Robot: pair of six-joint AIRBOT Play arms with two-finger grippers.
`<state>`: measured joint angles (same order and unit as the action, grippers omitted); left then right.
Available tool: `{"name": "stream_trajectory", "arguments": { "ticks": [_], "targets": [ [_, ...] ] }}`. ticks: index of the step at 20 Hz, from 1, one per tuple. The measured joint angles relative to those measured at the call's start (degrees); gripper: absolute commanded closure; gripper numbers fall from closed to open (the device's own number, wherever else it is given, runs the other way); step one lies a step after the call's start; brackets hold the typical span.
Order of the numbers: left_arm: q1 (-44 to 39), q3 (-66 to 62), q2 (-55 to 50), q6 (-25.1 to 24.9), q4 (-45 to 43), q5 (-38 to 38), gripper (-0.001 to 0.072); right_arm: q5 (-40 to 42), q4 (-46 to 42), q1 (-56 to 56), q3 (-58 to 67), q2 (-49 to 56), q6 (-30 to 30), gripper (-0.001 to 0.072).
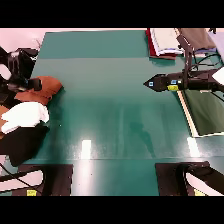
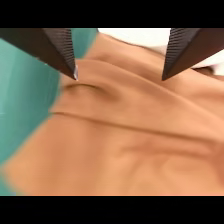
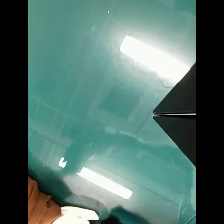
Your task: Fold the shirts.
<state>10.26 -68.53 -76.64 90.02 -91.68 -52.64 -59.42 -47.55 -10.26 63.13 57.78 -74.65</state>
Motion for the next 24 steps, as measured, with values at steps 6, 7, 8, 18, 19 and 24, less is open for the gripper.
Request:
{"name": "stream_trajectory", "arguments": {
  "ticks": [6, 7, 8, 18, 19, 24],
  "targets": [
    [1.64, 1.36, -2.03, 0.55, 2.34, 3.43, 0.0686, 1.01, 0.00, -0.02, 0.00, -0.04, 0.00, 0.0692],
    [1.70, 0.20, -1.38, 0.55, 2.51, 3.45, 0.0687, 1.33, -0.02, -0.02, 0.00, -0.22, 0.00, 0.0692],
    [1.70, -1.25, -0.33, 0.55, 2.84, 3.50, 0.0686, 1.95, -0.02, -0.02, 0.04, -0.57, 0.00, 0.0692],
    [-16.09, -26.77, 18.86, -5.90, 4.94, -0.28, 0.0687, 4.50, -0.42, 5.84, 19.56, -2.67, -0.04, 0.0693],
    [-19.41, -27.96, 19.34, -6.38, 5.11, -1.29, 0.0688, 3.63, -0.46, 7.10, 22.36, -2.21, -0.04, 0.0692],
    [-37.24, -29.33, 14.88, -7.63, 5.16, -6.16, 0.0666, -2.56, -0.55, 11.82, 33.53, 0.46, -0.02, 0.0693]
  ]
}}
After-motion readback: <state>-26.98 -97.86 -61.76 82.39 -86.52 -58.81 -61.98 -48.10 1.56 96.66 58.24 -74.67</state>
